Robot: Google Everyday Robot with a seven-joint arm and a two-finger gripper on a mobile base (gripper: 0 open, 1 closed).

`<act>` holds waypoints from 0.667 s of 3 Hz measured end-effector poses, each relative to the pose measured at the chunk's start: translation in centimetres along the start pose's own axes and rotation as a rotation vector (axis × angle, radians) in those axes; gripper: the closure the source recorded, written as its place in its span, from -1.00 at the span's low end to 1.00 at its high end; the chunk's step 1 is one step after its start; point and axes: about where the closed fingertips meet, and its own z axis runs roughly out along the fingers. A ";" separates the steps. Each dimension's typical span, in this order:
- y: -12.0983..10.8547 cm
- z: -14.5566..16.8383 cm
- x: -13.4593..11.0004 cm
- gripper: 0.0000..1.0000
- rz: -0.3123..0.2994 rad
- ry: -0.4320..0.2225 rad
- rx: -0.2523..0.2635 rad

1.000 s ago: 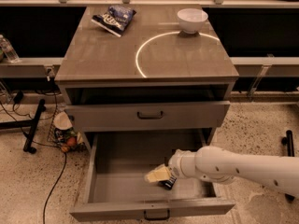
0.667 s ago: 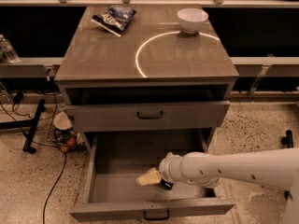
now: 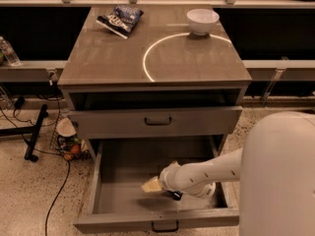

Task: Pick rxbar blueberry from middle drawer and place on counter

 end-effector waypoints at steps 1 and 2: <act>-2.8 1.6 2.6 -1.00 -0.010 0.056 0.071; -4.5 1.8 4.2 -1.00 -0.015 0.087 0.108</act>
Offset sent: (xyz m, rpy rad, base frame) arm 0.0138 -0.0744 -0.0565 -0.1854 0.0158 -0.0808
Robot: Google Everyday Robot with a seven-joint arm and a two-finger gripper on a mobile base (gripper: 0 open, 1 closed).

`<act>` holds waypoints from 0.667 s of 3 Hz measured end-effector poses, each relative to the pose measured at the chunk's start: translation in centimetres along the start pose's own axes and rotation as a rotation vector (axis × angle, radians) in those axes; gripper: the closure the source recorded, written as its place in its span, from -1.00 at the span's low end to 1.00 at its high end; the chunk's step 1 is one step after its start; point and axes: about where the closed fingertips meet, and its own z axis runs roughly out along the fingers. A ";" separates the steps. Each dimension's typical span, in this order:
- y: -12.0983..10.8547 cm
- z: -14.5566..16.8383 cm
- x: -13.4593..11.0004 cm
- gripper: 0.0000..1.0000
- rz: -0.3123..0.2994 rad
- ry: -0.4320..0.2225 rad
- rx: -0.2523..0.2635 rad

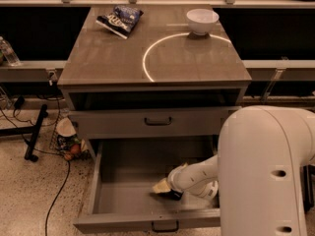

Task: Pick rxbar blueberry from middle drawer and place on counter

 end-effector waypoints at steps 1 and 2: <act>-1.6 -0.3 2.4 -1.00 -0.012 0.040 0.027; -2.0 -0.6 4.6 -1.00 -0.030 0.075 0.032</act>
Offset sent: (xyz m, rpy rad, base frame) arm -0.0365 -0.0610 -0.0297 -0.1212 0.0590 0.0118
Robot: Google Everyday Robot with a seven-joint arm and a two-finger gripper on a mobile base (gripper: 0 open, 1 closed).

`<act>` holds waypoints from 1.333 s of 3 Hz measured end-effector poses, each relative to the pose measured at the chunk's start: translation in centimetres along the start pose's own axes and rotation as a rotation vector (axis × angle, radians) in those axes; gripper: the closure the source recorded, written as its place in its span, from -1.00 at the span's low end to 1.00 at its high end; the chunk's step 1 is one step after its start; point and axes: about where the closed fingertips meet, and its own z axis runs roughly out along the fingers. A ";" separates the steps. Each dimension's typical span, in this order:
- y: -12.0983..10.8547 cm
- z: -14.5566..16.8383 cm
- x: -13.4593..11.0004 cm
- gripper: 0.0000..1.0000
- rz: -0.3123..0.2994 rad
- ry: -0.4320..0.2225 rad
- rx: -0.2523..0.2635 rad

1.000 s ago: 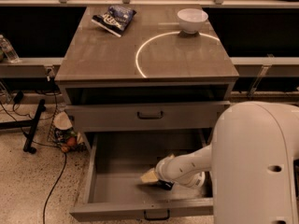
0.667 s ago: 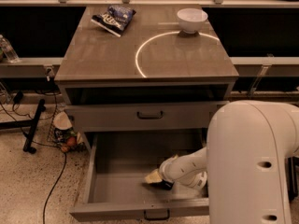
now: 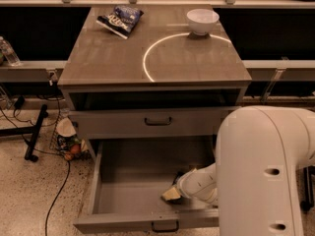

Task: Pick rxbar blueberry from middle drawer and place on counter

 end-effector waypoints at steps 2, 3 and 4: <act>0.6 -0.4 1.0 -0.03 -0.030 0.021 -0.018; 0.5 -1.1 0.6 0.43 -0.030 0.021 -0.018; 0.5 -1.5 0.2 1.00 -0.029 0.012 -0.023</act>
Offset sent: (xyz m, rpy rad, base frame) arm -0.0146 0.0036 -0.0033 -0.0175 0.0217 0.0615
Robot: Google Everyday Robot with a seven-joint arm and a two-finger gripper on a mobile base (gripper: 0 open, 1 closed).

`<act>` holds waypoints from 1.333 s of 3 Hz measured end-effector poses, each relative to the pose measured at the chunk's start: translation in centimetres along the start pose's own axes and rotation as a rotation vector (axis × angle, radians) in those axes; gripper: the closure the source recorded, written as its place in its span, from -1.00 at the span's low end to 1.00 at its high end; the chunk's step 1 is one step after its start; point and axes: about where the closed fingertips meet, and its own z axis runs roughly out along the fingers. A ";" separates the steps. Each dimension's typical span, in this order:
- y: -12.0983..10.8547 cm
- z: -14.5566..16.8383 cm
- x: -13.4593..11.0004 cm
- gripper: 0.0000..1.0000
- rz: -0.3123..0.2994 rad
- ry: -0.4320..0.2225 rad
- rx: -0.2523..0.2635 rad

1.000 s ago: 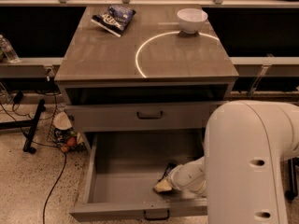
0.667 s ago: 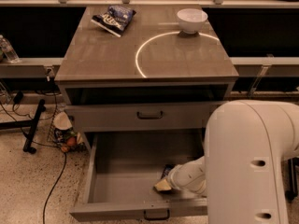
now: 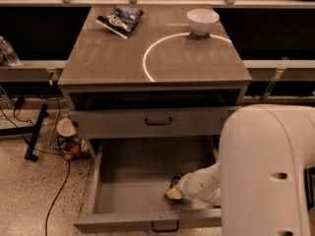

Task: Pick rxbar blueberry from middle drawer and place on counter

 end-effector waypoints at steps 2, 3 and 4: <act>-1.6 -8.0 -11.9 1.00 -0.044 -0.310 -0.164; -1.6 -8.1 -11.4 1.00 -0.053 -0.296 -0.155; -4.9 -13.0 -12.0 1.00 -0.117 -0.253 -0.084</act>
Offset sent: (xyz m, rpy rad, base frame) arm 0.0533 -0.0253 0.2910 0.7977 -0.1679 0.1343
